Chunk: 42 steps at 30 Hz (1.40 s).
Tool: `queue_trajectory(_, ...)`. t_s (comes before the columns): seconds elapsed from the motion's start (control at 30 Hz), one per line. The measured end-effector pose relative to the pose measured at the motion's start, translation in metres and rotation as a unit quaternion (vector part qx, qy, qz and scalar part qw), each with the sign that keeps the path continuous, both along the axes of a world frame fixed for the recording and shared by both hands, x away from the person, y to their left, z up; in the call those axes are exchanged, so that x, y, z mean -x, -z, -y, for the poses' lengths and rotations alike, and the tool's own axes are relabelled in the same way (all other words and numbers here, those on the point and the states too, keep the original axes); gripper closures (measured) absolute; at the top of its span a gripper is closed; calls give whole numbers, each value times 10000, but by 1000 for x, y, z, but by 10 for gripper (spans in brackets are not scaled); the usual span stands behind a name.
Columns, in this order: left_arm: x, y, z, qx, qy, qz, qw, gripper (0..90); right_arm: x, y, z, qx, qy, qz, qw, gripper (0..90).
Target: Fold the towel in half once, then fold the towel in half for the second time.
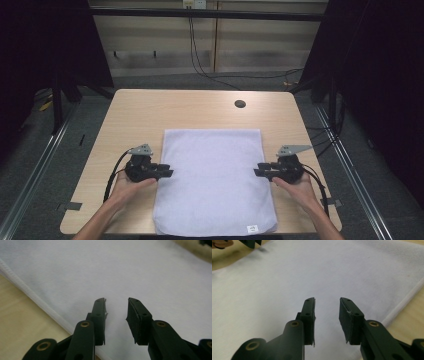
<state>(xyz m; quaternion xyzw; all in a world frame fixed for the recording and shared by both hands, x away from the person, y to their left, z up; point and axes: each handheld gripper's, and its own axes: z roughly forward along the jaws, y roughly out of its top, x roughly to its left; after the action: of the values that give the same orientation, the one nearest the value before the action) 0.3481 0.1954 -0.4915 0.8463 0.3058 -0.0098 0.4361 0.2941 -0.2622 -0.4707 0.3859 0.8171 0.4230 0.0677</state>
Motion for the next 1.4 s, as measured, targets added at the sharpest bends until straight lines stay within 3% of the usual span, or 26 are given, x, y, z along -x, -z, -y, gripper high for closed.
queue_trajectory(0.03,-8,7,3,-188,-51,-12,9998,698,-14,8,-6,75,106,-33,9999,648)
queue_trajectory(0.07,-8,7,3,-188,-51,-12,9998,709,-20,12,-7,92,126,-92,9998,648)
queue_trajectory(0.1,-10,12,5,-274,-111,112,9995,737,-23,17,-9,202,168,-117,9996,650)
queue_trajectory(0.2,-5,12,7,-403,-148,241,9988,783,-26,28,-12,355,197,-262,9988,650)
queue_trajectory(0.27,-2,12,7,-417,-172,265,9986,801,-25,29,-15,431,222,-208,9986,647)
queue_trajectory(0.5,10,15,-3,-151,53,-3,9999,864,-12,28,-16,484,80,-293,9984,682)
queue_trajectory(0.6,17,15,-4,-158,79,28,9998,876,-3,26,-18,568,-45,-312,9979,716)
queue_trajectory(0.63,25,12,-1,-330,155,136,9992,879,0,26,-19,599,-81,-292,9977,749)
queue_trajectory(0.83,50,10,-3,-326,397,-85,9986,882,19,25,-20,621,-252,-362,9971,819)
queue_trajectory(1.0,67,8,-6,-306,572,-277,9975,842,37,25,-16,503,-394,-453,9969,805)
queue_trajectory(1.13,78,5,-4,-371,745,-283,9961,781,55,22,-17,625,-518,-521,9953,778)
queue_trajectory(1.2,82,3,-2,-425,826,-288,9953,708,62,20,-21,766,-607,-475,9941,752)
queue_trajectory(1.33,76,-6,-2,-309,614,-222,9974,625,63,17,-21,755,-653,-455,9940,716)
queue_trajectory(1.4,70,-9,-4,-272,496,-178,9982,586,56,13,-16,515,-559,-371,9964,725)
